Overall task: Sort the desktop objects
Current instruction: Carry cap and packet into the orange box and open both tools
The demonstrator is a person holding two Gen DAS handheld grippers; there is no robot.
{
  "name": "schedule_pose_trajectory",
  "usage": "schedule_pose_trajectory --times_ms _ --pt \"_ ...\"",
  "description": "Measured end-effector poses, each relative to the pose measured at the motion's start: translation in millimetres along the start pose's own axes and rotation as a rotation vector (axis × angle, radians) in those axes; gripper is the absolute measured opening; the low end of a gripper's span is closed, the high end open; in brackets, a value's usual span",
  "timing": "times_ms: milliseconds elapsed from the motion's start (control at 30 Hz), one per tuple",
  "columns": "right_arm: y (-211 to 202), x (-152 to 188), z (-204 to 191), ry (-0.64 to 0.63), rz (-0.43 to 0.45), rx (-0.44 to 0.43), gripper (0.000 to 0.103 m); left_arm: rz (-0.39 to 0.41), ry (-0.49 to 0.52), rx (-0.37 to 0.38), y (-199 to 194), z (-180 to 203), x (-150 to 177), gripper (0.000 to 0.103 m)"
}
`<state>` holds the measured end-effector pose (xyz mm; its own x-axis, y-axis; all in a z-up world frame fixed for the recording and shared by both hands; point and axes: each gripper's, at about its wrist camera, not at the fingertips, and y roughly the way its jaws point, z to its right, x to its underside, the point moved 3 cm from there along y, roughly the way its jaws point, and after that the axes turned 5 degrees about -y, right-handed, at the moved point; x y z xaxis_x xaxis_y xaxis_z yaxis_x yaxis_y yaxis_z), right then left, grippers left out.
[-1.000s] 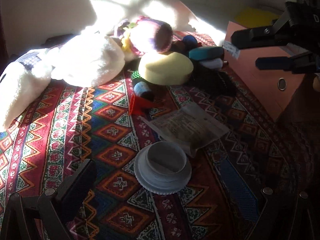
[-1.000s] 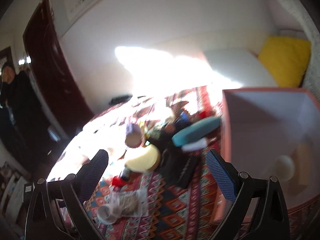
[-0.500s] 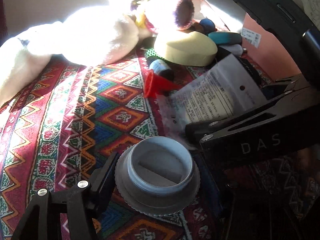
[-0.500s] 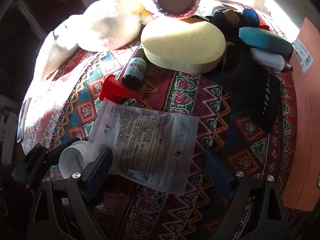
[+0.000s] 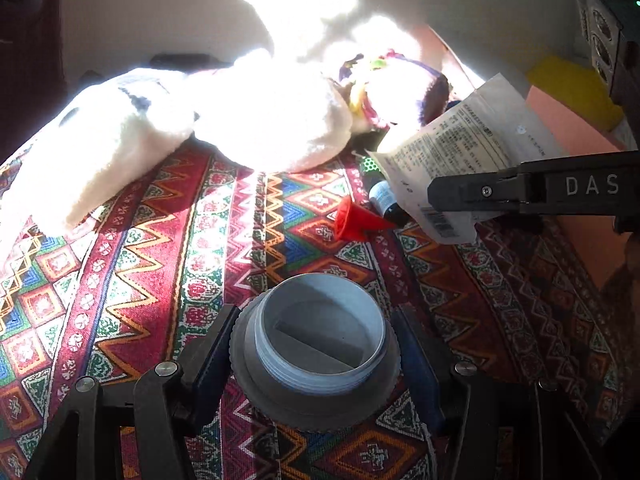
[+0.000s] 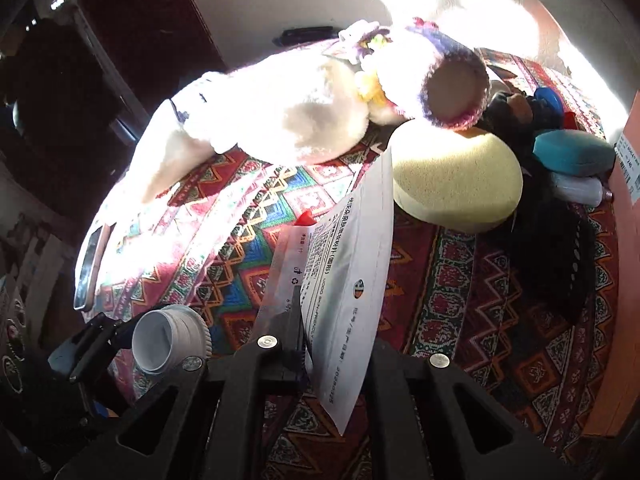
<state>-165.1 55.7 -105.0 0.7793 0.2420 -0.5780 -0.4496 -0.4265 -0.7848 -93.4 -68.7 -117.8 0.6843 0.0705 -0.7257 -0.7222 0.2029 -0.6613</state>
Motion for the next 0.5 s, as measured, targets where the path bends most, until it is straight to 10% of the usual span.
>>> schedule_pose_trajectory --times_ms 300,500 --pt "-85.9 -43.8 19.7 0.044 0.247 0.104 0.008 0.080 0.044 0.070 -28.9 41.7 -39.7 0.064" --pt "-179.1 -56.9 91.3 0.146 0.474 0.385 0.008 0.137 0.155 0.192 -39.1 121.3 -81.3 0.064"
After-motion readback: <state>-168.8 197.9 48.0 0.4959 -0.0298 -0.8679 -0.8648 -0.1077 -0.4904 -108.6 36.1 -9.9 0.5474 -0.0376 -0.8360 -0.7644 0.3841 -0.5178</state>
